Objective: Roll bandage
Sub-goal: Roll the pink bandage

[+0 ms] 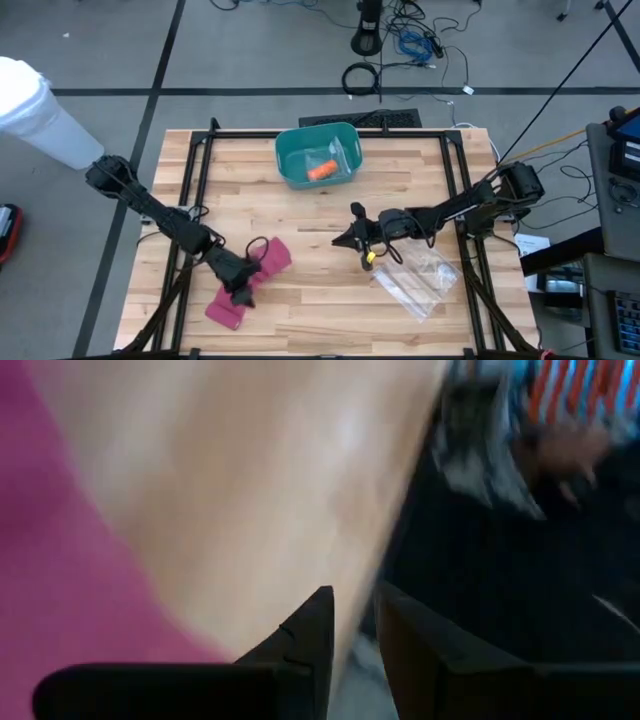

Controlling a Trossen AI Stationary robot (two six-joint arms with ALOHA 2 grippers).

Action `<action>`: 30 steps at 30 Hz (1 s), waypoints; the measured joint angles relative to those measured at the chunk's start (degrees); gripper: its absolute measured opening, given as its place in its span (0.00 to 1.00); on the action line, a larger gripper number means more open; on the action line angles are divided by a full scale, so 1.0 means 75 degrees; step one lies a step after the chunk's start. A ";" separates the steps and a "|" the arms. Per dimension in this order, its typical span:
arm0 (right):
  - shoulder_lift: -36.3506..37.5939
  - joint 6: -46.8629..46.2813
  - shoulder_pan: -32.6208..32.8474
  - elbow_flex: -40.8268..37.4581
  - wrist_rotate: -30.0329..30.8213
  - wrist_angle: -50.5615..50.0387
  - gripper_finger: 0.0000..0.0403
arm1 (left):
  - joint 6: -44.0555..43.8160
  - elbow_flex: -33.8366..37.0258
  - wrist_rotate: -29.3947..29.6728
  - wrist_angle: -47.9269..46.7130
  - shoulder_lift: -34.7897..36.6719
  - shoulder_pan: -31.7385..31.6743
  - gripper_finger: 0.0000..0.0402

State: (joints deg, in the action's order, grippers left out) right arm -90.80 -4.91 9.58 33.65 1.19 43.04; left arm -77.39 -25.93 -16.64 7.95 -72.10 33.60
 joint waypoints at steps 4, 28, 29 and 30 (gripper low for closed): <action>-0.0035 -0.0003 0.0187 0.0000 0.0000 -0.0013 0.04 | -0.1631 0.0000 -0.1494 0.0014 0.0000 0.0316 0.21; -0.5327 0.2528 0.0178 0.7236 0.0032 -0.3539 0.26 | -0.2762 0.0000 -0.1097 0.0061 0.0002 0.2041 0.21; -0.5463 0.2544 0.0156 0.7407 0.0042 -0.3724 0.30 | -0.2701 0.0000 -0.1001 0.0012 0.0002 0.2076 0.21; -0.5622 0.2547 0.0128 0.7591 0.0048 -0.3828 0.34 | -0.2602 0.0000 -0.0964 -0.0018 0.0003 0.2095 0.21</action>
State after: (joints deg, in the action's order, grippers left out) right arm -132.97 14.20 10.54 90.58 1.55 14.33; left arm -96.90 -25.93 -23.87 7.82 -72.07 49.31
